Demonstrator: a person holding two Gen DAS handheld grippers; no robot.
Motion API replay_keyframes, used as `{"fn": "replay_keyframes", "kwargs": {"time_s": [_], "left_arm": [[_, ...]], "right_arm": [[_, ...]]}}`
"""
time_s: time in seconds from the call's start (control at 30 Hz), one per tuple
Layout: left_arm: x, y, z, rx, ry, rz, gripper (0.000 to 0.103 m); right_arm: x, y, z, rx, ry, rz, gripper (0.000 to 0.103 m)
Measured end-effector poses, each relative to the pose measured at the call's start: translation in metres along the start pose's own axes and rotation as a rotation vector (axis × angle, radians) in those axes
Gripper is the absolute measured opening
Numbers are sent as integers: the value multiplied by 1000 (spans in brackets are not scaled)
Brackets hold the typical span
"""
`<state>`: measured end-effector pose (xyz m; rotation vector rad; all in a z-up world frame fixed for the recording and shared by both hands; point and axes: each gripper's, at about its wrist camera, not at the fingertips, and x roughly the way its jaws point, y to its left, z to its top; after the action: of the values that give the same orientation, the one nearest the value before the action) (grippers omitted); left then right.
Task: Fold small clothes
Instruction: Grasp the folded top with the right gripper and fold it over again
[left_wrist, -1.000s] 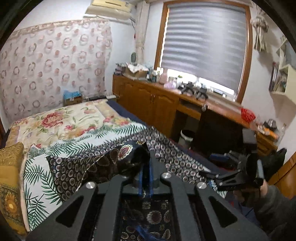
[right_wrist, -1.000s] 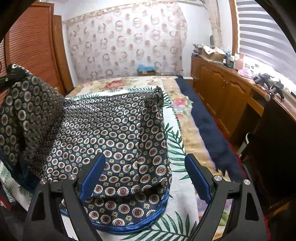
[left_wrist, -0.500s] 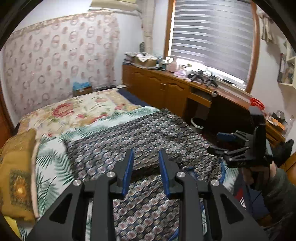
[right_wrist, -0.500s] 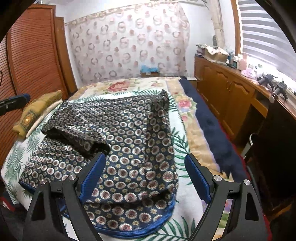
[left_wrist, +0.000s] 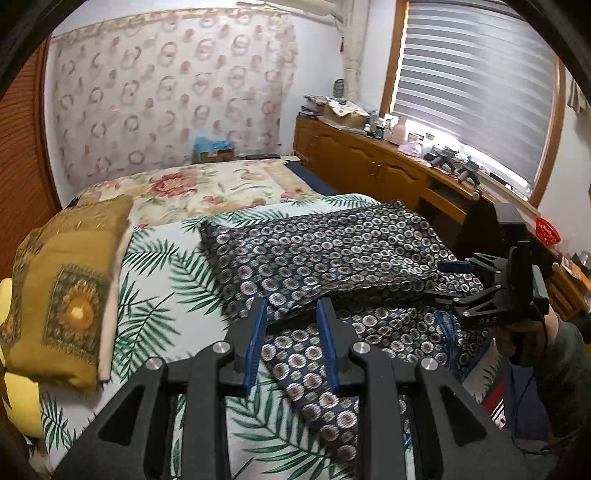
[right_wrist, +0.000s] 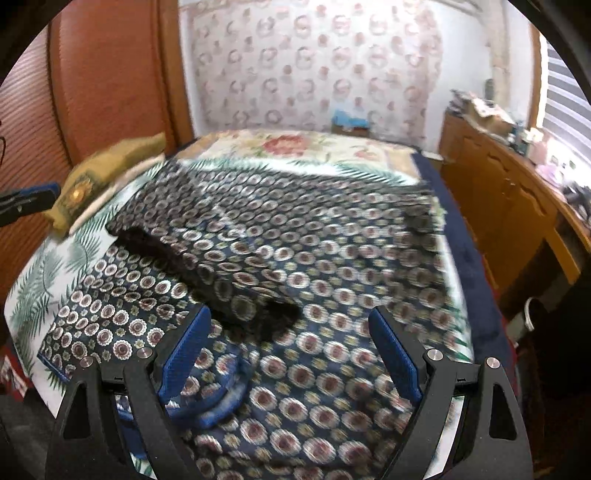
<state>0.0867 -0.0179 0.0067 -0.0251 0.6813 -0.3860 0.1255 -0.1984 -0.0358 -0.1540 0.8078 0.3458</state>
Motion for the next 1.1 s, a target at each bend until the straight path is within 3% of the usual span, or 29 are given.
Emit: {"fn": "replay_keyframes", "kwargs": {"time_s": [0.47, 0.73, 0.87, 0.93, 1.0, 1.1], "left_arm": [[1, 19, -13, -35, -1, 33, 26], [2, 20, -16, -37, 0, 36, 26], [3, 20, -17, -36, 2, 37, 26], [4, 21, -20, -38, 3, 38, 26], [5, 21, -21, -40, 5, 37, 26], [5, 22, -23, -43, 4, 36, 26]], "right_arm": [[51, 31, 22, -135, 93, 41, 87], [58, 36, 27, -152, 91, 74, 48], [57, 36, 26, -155, 81, 78, 34], [52, 35, 24, -154, 65, 95, 13], [44, 34, 25, -137, 27, 117, 5], [20, 35, 26, -134, -44, 141, 3]]}}
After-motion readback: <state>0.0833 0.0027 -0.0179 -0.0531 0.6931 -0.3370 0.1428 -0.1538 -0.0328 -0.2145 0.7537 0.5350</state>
